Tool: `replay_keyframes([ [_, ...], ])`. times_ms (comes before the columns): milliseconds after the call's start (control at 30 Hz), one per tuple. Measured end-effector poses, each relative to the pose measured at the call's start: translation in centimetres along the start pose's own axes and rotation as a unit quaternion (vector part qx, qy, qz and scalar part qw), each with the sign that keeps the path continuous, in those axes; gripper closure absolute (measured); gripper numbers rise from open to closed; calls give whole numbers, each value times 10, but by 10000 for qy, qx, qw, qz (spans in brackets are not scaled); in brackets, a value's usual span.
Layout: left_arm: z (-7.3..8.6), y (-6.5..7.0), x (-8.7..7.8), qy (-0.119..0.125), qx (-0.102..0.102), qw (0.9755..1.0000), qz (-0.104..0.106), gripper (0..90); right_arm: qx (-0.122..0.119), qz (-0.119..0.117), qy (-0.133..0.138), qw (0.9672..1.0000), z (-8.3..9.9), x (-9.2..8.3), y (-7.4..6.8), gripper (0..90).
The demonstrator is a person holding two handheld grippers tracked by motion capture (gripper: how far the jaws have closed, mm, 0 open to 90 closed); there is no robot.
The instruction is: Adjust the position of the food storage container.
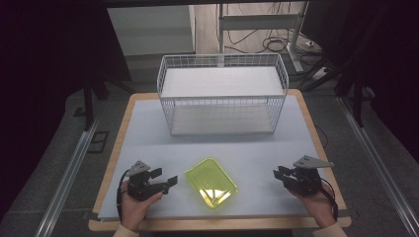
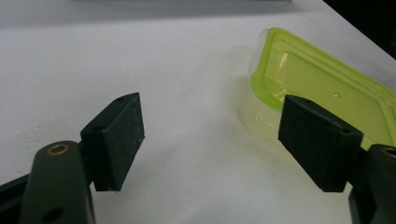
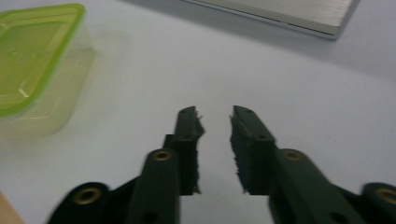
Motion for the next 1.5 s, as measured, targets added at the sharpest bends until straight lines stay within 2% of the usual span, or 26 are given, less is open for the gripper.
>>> replay_keyframes([
  [100, 1, 1, 1, -27, 18, 10000, 6, 223, -79, -94, -7, 9999, -2, -1, -4, 833],
  [133, 1, 1, 1, -27, 18, 10000, 6, 224, -79, -94, -7, 9999, -2, -1, -4, 833],
  [167, 1, 1, 1, -39, 16, 10000, 13, 224, -93, -163, -19, 9998, -4, -3, -8, 883],
  [200, 1, 1, 1, -39, 16, 10000, 13, 224, -102, -181, -14, 9998, -4, -3, -9, 893],
  [533, 3, 2, 2, -67, 9, 10000, -3, 226, -219, -474, 8, 9986, -13, -5, -31, 896],
  [567, 3, 2, 3, -80, 16, 10000, -2, 227, -255, -585, 4, 9980, -16, -5, -39, 896],
  [600, 3, 2, 3, -80, 16, 10000, -2, 227, -255, -585, 4, 9980, -16, -5, -39, 896],
  [633, 3, 3, 3, -96, 24, 9999, 16, 227, -300, -662, 28, 9974, -19, -4, -47, 896],
  [733, 4, 2, 4, -111, 37, 9999, 3, 227, -348, -795, 58, 9962, -24, -2, -59, 896],
  [1033, 5, 5, 4, -114, 60, 9999, -5, 226, -734, -1316, -57, 9886, -31, 9, -110, 896],
  [1367, 4, 4, 3, -114, 57, 9999, -10, 226, -960, -1637, -237, 9815, -29, 17, -143, 896],
  [1400, 4, 4, 3, -114, 57, 9999, -10, 226, -960, -1637, -237, 9815, -29, 17, -143, 896],
  [1433, 4, 4, 4, -116, 60, 9999, -16, 226, -1074, -1742, -262, 9785, -30, 21, -154, 896],
  [1467, 4, 4, 4, -116, 60, 9999, -16, 226, -1074, -1742, -262, 9785, -30, 21, -154, 896],
  [1500, 5, 4, 4, -115, 56, 9999, -13, 226, -1123, -1783, -277, 9772, -30, 22, -158, 896],
])
Point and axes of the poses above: each handheld gripper's, and its own axes: x roughly forward along the jaws, z roughly out of its underside, y roughly to its right, the point moved 9 cm from there along x, roughly forward along the jaws, and after that the axes turned 2 degrees about -x, right-handed, at the moved point
